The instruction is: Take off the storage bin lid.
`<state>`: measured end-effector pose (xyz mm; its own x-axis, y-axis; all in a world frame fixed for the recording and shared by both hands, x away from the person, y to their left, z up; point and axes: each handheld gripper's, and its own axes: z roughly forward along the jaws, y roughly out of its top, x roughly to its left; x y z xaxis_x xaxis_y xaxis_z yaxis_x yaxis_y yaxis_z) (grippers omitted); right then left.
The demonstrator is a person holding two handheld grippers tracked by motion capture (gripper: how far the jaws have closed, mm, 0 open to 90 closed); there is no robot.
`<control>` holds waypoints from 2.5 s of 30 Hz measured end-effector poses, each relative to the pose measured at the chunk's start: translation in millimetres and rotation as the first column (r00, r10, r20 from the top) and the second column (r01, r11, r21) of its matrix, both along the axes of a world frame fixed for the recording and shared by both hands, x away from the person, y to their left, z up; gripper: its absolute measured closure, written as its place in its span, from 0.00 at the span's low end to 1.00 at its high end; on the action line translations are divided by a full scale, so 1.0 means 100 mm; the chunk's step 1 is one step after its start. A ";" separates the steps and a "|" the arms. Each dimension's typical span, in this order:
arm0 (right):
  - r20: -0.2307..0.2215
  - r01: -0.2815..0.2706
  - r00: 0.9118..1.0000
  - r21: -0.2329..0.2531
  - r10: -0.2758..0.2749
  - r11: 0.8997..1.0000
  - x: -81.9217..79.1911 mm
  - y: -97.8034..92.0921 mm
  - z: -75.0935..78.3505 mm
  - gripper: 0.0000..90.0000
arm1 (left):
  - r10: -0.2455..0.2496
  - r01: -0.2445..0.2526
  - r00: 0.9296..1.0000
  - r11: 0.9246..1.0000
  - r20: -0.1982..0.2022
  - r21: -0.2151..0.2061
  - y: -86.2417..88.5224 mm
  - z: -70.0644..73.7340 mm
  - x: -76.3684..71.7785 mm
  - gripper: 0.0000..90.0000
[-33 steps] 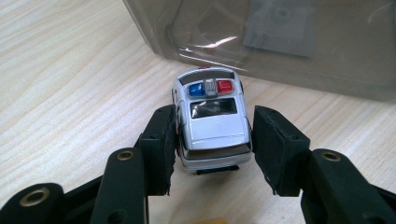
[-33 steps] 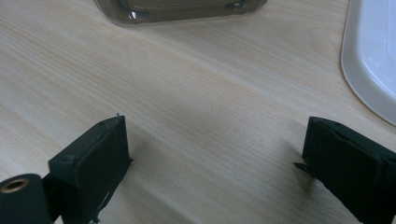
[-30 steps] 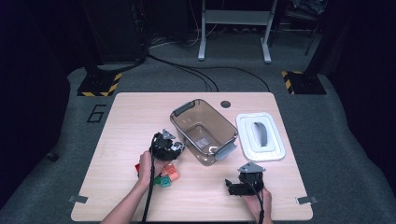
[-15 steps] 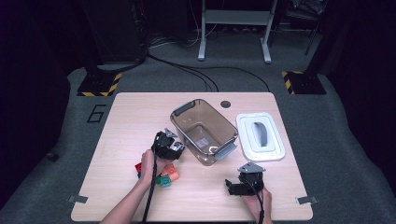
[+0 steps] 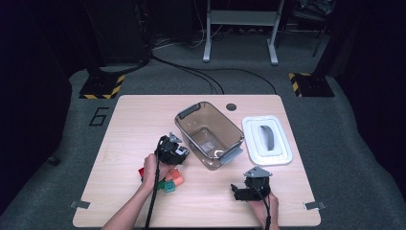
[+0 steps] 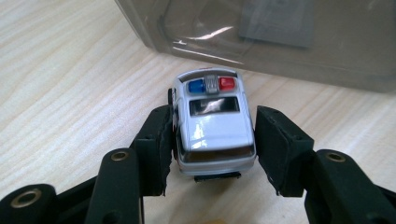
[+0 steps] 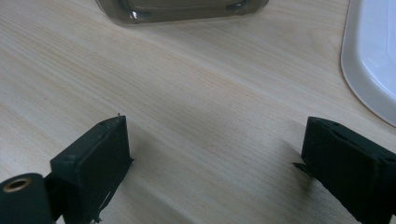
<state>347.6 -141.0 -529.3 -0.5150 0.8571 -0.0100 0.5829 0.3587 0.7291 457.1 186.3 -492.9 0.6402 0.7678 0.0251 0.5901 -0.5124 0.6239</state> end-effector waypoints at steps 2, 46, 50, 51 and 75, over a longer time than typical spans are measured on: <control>0.001 0.000 1.000 0.000 0.000 1.000 0.00 0.00 0.00 0.08 | -0.015 0.015 1.000 1.000 0.021 -0.024 0.03 0.06 -0.04 0.54; -0.002 0.002 1.000 0.000 -0.002 1.000 0.00 0.00 0.00 0.08 | 0.009 0.007 0.996 0.985 0.091 -0.173 0.55 0.70 0.00 0.54; -0.003 0.005 1.000 0.002 -0.005 1.000 0.00 0.00 0.00 0.08 | 0.013 0.003 0.996 0.985 0.090 -0.172 0.61 0.77 0.03 0.54; -0.001 0.001 1.000 0.000 -0.001 1.000 0.00 0.00 0.00 0.08 | 0.016 0.000 0.995 0.985 0.096 -0.173 0.62 0.78 0.04 0.54; -0.003 0.002 1.000 0.000 -0.002 1.000 0.00 0.00 0.00 0.08 | 0.060 -0.034 0.988 0.983 0.142 -0.183 0.77 1.22 0.22 0.54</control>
<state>347.9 -141.3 -529.3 -0.5131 0.8583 -0.0083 0.5855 0.3571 0.7277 479.6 263.5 -371.3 0.6028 0.7975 -0.0253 0.5067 -0.3582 0.7842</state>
